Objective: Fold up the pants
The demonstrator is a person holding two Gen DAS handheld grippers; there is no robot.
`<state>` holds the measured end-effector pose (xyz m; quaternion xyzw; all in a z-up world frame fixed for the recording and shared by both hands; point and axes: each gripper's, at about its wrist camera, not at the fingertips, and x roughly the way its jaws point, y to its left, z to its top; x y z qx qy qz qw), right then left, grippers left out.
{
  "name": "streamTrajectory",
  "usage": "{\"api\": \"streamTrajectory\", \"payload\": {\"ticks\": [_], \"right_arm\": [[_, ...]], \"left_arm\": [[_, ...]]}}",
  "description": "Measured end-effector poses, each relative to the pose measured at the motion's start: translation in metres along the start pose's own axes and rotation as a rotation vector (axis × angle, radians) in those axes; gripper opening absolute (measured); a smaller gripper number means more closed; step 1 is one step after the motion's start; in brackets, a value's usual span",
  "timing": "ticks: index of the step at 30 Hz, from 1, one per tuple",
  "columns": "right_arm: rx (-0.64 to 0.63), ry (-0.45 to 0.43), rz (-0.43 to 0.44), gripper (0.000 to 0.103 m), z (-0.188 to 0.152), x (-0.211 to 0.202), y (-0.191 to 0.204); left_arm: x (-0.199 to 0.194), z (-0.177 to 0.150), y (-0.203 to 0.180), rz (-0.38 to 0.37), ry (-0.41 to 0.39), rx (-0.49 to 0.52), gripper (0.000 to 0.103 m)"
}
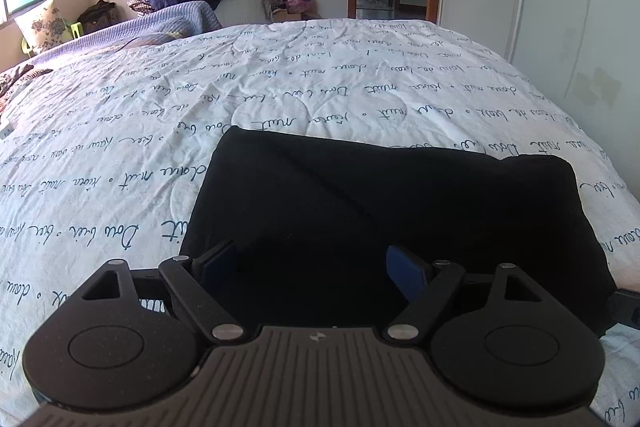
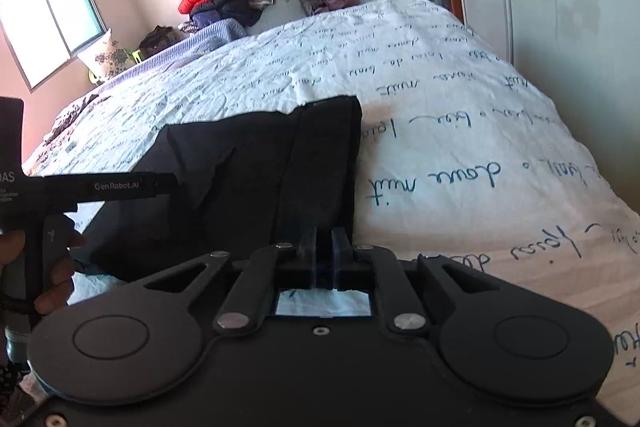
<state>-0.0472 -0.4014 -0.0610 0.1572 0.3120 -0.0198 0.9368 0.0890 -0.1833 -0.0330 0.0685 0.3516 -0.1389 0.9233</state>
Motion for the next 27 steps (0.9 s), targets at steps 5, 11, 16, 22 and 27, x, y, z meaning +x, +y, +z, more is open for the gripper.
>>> {"api": "streamTrajectory", "payload": {"ticks": [5, 11, 16, 22, 27], "right_arm": [[-0.110, -0.123, -0.076, 0.043, 0.041, -0.013, 0.009], [-0.233, 0.030, 0.113, 0.036, 0.089, 0.070, 0.023], [-0.134, 0.091, 0.054, 0.024, 0.099, 0.112, 0.005], [-0.238, 0.050, 0.057, 0.020, 0.095, 0.084, 0.042], [-0.262, 0.109, -0.036, 0.020, 0.093, 0.105, 0.055]], "left_arm": [[-0.001, 0.012, 0.009, 0.000, -0.029, 0.004, 0.084], [0.019, 0.033, 0.019, -0.022, -0.031, 0.026, 0.085], [0.050, 0.032, 0.039, -0.001, 0.060, -0.012, 0.086], [0.031, 0.022, 0.064, -0.018, 0.048, -0.074, 0.086], [0.016, 0.005, 0.070, -0.045, 0.043, -0.037, 0.086]]}}
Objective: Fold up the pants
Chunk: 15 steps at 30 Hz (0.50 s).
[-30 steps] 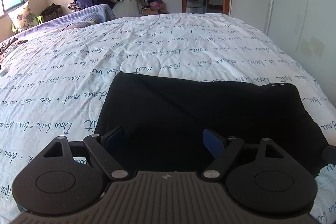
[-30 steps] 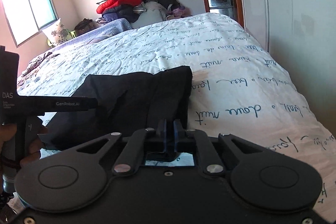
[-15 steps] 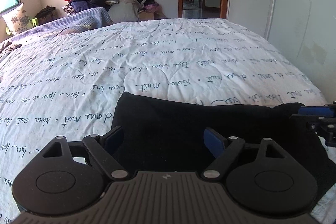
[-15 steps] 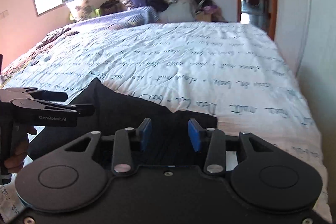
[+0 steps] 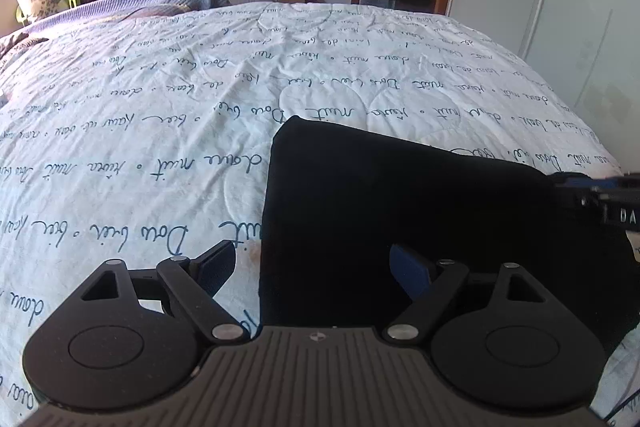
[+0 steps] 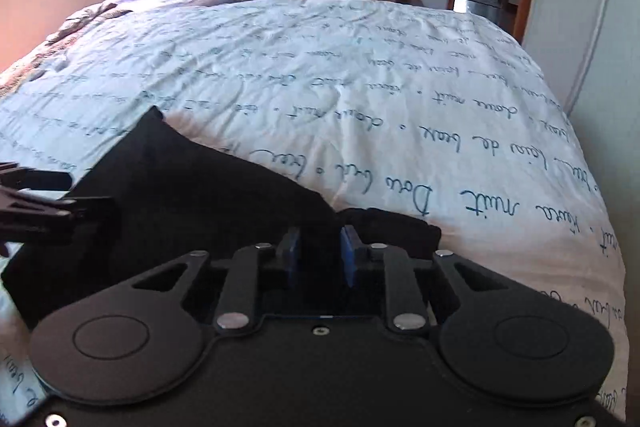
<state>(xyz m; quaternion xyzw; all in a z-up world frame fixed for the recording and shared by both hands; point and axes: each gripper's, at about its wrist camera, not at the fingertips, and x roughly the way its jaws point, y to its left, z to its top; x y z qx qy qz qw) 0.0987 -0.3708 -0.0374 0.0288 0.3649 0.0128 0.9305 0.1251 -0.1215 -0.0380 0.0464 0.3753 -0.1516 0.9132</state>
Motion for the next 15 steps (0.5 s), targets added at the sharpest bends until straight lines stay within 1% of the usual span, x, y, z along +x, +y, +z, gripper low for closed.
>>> {"api": "streamTrajectory", "payload": {"ticks": [1, 2, 4, 6, 7, 10, 12, 15], "right_arm": [[-0.009, -0.042, 0.002, 0.021, 0.006, -0.007, 0.010], [-0.032, -0.067, 0.024, 0.021, 0.012, -0.010, 0.022], [-0.094, -0.086, 0.119, 0.021, 0.025, -0.008, 0.055], [-0.153, -0.057, 0.228, 0.021, 0.038, 0.010, 0.089], [-0.181, -0.034, 0.254, 0.021, 0.043, 0.024, 0.104], [-0.249, 0.040, 0.266, 0.021, 0.054, 0.066, 0.134], [-0.279, 0.069, 0.231, 0.021, 0.062, 0.092, 0.148], [-0.262, 0.086, 0.204, 0.021, 0.072, 0.120, 0.152]], "left_arm": [[-0.004, -0.003, 0.001, 0.008, -0.009, 0.015, 0.086], [-0.007, -0.005, 0.002, 0.018, -0.014, 0.022, 0.086], [-0.013, -0.011, 0.005, 0.020, -0.017, 0.022, 0.086], [-0.018, -0.016, 0.008, -0.001, -0.011, 0.016, 0.086], [-0.022, -0.019, 0.010, -0.008, -0.015, 0.010, 0.086], [-0.030, -0.027, 0.011, -0.024, -0.018, 0.014, 0.087], [-0.030, -0.032, 0.010, -0.023, -0.017, 0.033, 0.088], [-0.028, -0.037, 0.011, -0.020, -0.016, 0.039, 0.088]]}}
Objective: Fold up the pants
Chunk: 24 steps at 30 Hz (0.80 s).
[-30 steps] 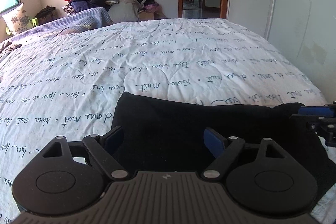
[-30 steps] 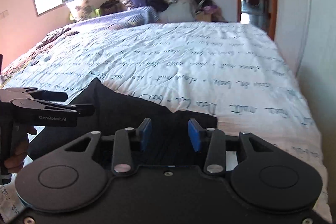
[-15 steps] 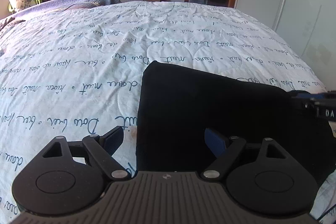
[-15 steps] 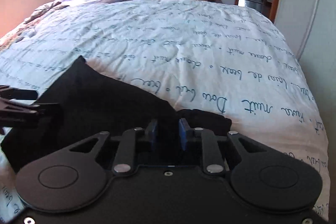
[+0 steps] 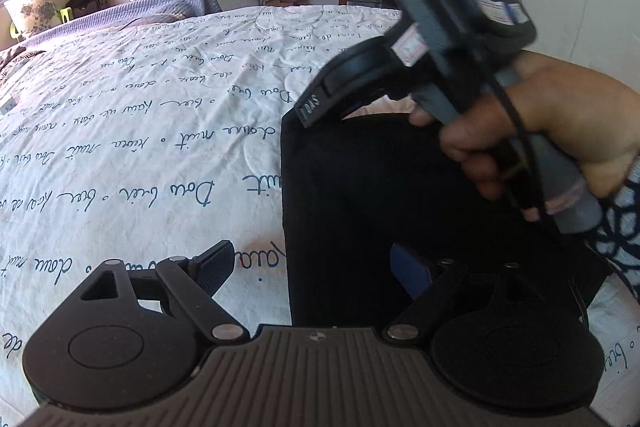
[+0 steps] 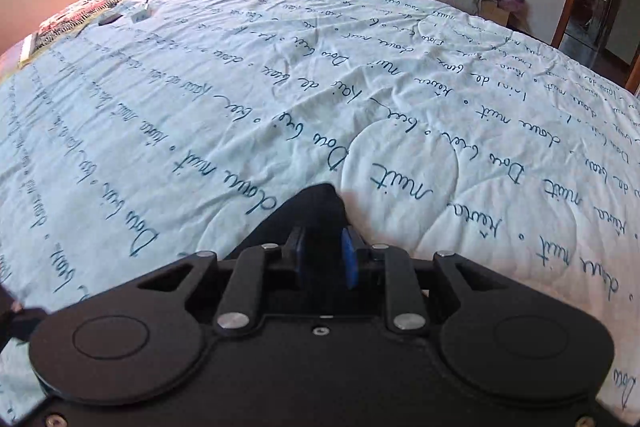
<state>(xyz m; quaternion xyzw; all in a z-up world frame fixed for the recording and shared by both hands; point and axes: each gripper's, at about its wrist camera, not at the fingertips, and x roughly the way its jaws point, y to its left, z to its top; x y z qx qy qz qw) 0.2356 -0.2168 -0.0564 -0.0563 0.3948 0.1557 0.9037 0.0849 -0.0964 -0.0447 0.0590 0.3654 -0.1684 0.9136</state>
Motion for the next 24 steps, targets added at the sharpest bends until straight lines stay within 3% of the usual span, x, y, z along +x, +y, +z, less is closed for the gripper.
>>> {"api": "streamTrajectory", "payload": {"ticks": [3, 6, 8, 10, 13, 17, 19, 22, 24], "right_arm": [[0.061, -0.010, 0.016, 0.022, 0.006, -0.004, -0.007], [0.030, -0.072, -0.008, 0.022, -0.001, -0.035, 0.000], [0.017, -0.080, 0.027, 0.022, -0.008, -0.047, 0.006], [-0.003, -0.049, 0.032, 0.022, -0.012, -0.039, 0.011], [0.015, -0.010, -0.028, 0.022, -0.019, -0.018, 0.005], [0.125, -0.158, -0.049, 0.022, -0.027, -0.076, -0.017], [0.128, -0.210, -0.093, 0.026, -0.044, -0.116, -0.026], [0.113, -0.198, -0.153, 0.031, -0.080, -0.157, -0.037], [0.099, -0.161, -0.184, 0.033, -0.106, -0.176, -0.041]], "left_arm": [[-0.004, 0.003, 0.006, -0.009, -0.001, -0.011, 0.087], [-0.009, 0.004, 0.012, -0.001, -0.013, -0.039, 0.086], [-0.009, 0.004, 0.012, -0.008, -0.003, -0.041, 0.086], [-0.006, 0.002, 0.010, -0.006, 0.004, -0.039, 0.087], [-0.006, 0.001, 0.003, 0.019, 0.005, -0.023, 0.085], [-0.024, 0.006, 0.003, -0.003, -0.039, -0.029, 0.085], [-0.031, 0.010, 0.003, -0.066, -0.058, -0.050, 0.086], [-0.022, 0.013, -0.001, -0.163, -0.008, -0.070, 0.086], [-0.010, 0.006, -0.006, -0.162, 0.031, -0.079, 0.086]]}}
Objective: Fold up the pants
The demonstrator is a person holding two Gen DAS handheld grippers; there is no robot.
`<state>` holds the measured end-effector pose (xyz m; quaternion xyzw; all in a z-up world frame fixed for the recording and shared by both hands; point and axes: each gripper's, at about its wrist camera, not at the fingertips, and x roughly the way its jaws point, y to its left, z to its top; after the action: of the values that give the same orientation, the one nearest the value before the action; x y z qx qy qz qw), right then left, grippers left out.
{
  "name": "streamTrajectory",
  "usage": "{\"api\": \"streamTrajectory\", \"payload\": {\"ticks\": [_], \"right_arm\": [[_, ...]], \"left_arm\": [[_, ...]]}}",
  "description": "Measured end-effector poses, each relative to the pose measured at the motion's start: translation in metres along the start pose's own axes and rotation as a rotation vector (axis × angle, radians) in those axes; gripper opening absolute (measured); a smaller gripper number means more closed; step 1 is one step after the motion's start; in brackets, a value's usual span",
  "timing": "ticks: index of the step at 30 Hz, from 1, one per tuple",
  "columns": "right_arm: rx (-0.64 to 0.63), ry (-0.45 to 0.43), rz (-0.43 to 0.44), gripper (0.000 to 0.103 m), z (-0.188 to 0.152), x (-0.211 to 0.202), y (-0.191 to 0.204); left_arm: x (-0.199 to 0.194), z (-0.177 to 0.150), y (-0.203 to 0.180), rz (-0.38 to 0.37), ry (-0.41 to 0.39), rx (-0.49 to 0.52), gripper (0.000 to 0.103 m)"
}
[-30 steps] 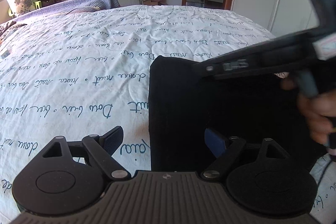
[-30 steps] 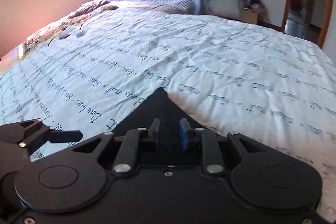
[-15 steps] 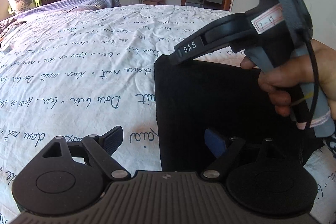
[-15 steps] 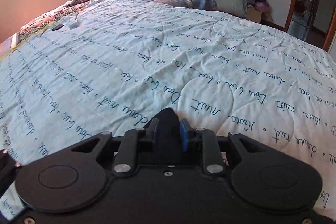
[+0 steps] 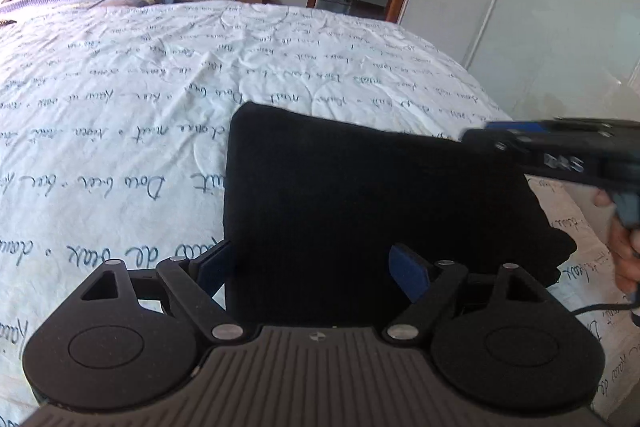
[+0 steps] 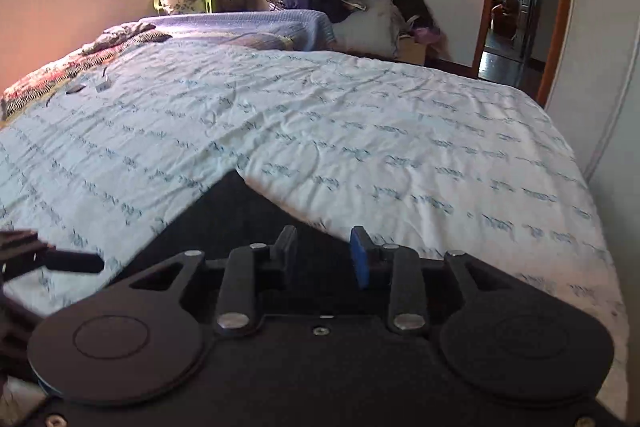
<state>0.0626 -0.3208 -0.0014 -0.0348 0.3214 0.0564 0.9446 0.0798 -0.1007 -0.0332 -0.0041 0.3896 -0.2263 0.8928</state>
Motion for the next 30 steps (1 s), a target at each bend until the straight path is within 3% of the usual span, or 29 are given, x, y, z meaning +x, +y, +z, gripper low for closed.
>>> {"api": "streamTrajectory", "payload": {"ticks": [3, 6, 8, 14, 18, 20, 25, 28, 30], "right_arm": [[-0.014, 0.075, -0.020, 0.033, -0.034, -0.013, -0.007], [-0.099, 0.145, -0.108, 0.034, -0.069, -0.016, -0.004], [-0.095, 0.124, -0.117, 0.042, -0.077, -0.029, -0.007], [0.115, -0.027, -0.198, 0.046, -0.073, -0.065, -0.034], [0.357, -0.044, -0.115, 0.046, -0.097, -0.069, -0.064], [0.411, -0.051, -0.070, 0.046, -0.106, -0.069, -0.066], [0.386, -0.045, -0.079, 0.046, -0.114, -0.055, -0.052], [0.335, -0.074, -0.116, 0.046, -0.114, -0.067, -0.045], [0.301, -0.087, -0.092, 0.046, -0.112, -0.072, -0.041]], "left_arm": [[0.012, -0.014, -0.007, 0.058, 0.023, 0.054, 0.090], [0.007, -0.020, -0.007, 0.063, 0.017, 0.062, 0.091], [0.002, -0.019, -0.005, 0.066, 0.025, 0.055, 0.090], [-0.009, -0.005, -0.020, 0.075, -0.008, 0.069, 0.087], [-0.001, 0.002, -0.045, 0.030, -0.005, 0.106, 0.088], [0.006, 0.003, -0.059, 0.026, -0.012, 0.142, 0.087], [0.024, -0.001, -0.091, 0.044, -0.026, 0.217, 0.088], [0.024, -0.004, -0.098, 0.067, -0.044, 0.231, 0.089], [0.025, -0.004, -0.099, 0.064, -0.045, 0.233, 0.089]]}}
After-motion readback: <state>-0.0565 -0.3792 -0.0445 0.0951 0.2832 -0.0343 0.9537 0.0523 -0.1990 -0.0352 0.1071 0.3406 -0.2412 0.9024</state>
